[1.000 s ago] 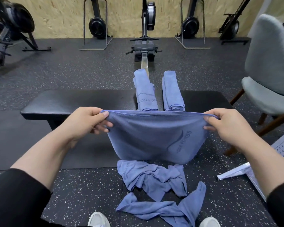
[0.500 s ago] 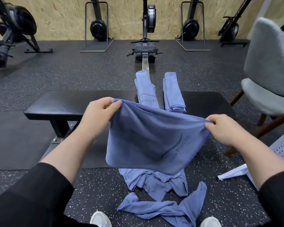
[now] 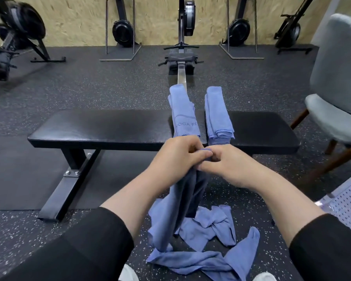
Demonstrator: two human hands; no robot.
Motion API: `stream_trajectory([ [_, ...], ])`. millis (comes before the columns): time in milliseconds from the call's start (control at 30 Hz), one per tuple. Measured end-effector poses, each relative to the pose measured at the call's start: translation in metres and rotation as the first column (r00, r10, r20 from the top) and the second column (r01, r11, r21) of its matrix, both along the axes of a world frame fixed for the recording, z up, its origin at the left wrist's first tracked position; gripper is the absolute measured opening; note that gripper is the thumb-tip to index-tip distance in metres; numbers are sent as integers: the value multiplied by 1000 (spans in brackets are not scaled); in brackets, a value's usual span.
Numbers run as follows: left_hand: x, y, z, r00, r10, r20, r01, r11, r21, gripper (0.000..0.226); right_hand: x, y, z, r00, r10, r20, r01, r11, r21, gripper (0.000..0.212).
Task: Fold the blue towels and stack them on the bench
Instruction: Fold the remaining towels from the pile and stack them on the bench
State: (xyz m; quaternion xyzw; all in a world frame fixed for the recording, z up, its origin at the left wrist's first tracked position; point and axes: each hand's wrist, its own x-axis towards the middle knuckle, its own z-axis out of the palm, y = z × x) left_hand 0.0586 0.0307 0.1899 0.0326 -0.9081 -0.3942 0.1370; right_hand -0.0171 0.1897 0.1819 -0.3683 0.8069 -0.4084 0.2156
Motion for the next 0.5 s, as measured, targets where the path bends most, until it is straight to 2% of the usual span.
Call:
stream_trajectory([
  [100, 3, -7, 1, 999, -3, 40, -7, 969, 246, 28, -1, -2, 7, 996, -42, -81, 40, 999, -23, 26],
  [167, 9, -12, 0, 981, -131, 144, 64, 917, 393, 23, -2, -1, 13, 995, -67, -68, 59, 991, -118, 20],
  [233, 16, -17, -6, 919, -291, 266, 141, 873, 467, 24, -5, 3, 18, 988, -147, -56, 132, 968, -215, 22],
  [267, 19, -18, -9, 890, -321, 325, 154, 880, 450, 24, -7, 7, 21, 980, -188, -57, 167, 951, -259, 24],
  [333, 22, -22, -15, 875, -270, 401, 128, 929, 347, 17, -15, 15, 23, 968, -242, -64, 210, 926, -314, 18],
  [400, 22, -29, -18, 879, -162, 448, 71, 974, 214, 21, -22, 26, 23, 955, -281, -92, 238, 915, -326, 41],
  [433, 22, -35, -20, 876, -100, 472, 54, 993, 108, 28, -24, 32, 24, 949, -300, -93, 255, 910, -325, 46],
  [500, 24, -48, -21, 862, 37, 505, 42, 989, -145, 38, -28, 43, 24, 935, -346, -82, 301, 891, -339, 27],
])
